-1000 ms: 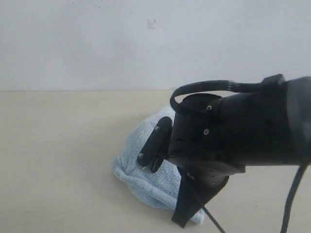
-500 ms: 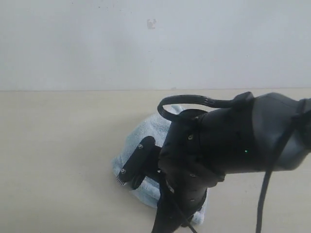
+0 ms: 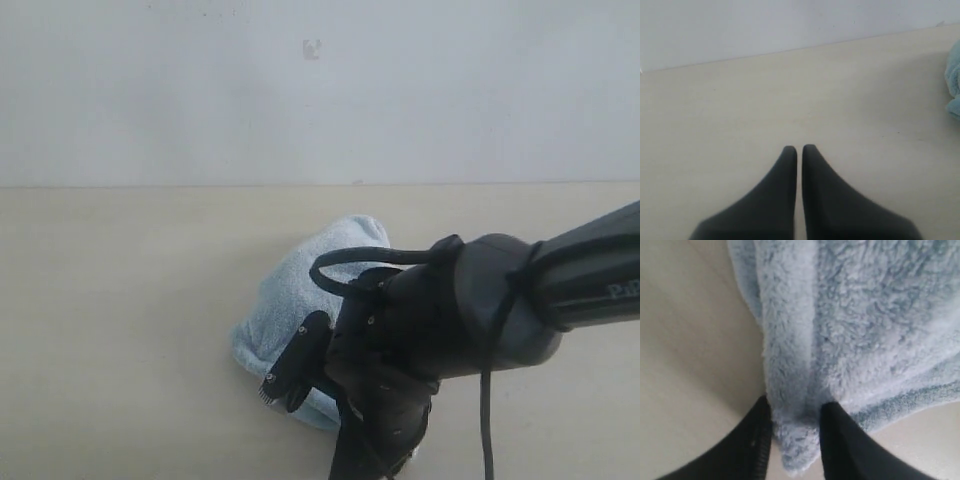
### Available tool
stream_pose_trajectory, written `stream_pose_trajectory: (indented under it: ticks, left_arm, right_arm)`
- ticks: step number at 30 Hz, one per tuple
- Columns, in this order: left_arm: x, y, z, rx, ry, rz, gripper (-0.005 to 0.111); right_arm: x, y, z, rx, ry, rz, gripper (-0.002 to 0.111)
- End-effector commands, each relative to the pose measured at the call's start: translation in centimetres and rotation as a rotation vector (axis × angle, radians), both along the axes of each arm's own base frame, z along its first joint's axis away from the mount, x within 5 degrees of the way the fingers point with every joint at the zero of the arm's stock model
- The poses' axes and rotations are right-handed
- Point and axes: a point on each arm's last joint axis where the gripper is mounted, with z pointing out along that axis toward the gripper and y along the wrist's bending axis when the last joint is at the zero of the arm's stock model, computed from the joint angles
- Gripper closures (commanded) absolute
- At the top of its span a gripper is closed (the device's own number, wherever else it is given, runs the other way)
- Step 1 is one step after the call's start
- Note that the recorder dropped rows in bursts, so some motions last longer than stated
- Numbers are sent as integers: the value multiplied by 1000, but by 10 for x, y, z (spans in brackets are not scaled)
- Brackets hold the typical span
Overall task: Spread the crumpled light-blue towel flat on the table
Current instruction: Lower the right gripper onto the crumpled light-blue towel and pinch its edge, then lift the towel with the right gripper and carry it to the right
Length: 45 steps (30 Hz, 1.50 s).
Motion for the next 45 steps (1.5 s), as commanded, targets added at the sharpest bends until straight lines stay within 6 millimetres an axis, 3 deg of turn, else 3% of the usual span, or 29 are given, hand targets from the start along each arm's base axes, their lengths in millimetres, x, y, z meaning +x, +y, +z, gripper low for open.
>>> stream_pose_trajectory:
  ticks: [1, 3, 6, 9, 13, 15, 17, 19, 21, 24, 27, 34, 41, 45]
  left_arm:
    - [0, 0, -1, -16, -3, 4, 103]
    - [0, 0, -1, -16, -3, 4, 103]
    - [0, 0, -1, -16, -3, 4, 103]
    - [0, 0, -1, -16, -3, 4, 103]
    - [0, 0, -1, -16, -3, 4, 103]
    - [0, 0, -1, -16, -3, 4, 103]
    - [0, 0, -1, -16, -3, 4, 103]
    - [0, 0, -1, -16, -3, 4, 103]
    - [0, 0, -1, -16, -3, 4, 103]
    - [0, 0, -1, -16, -3, 4, 103]
    - [0, 0, -1, -16, -3, 4, 103]
    - [0, 0, -1, -16, -3, 4, 103]
    - [0, 0, -1, -16, -3, 4, 103]
    - [0, 0, -1, -16, -3, 4, 103]
  right_arm:
    - [2, -3, 0, -8, -4, -12, 108]
    - [4, -2, 10, -4, -19, -19, 108]
    - [3, 1, 42, 24, -59, -37, 108]
    - [-13, 6, 95, 96, -138, 8, 108]
    - [-66, -1, 189, 307, -323, 286, 108]
    - [-92, -13, 233, 440, -462, 446, 108]
    - [-107, -36, 275, 607, -634, 478, 108]
    - [-107, -64, 300, 652, -780, 412, 108]
    - [-98, -95, 311, 605, -878, 234, 108]
    - [-78, -139, 301, 408, -966, -87, 108]
    - [-64, -161, 278, 392, -1009, -305, 108]
    - [-28, -155, 195, 488, -837, -231, 108]
    - [13, -163, 145, 435, -687, -437, 107]
    - [21, -165, 125, 352, -628, -496, 95]
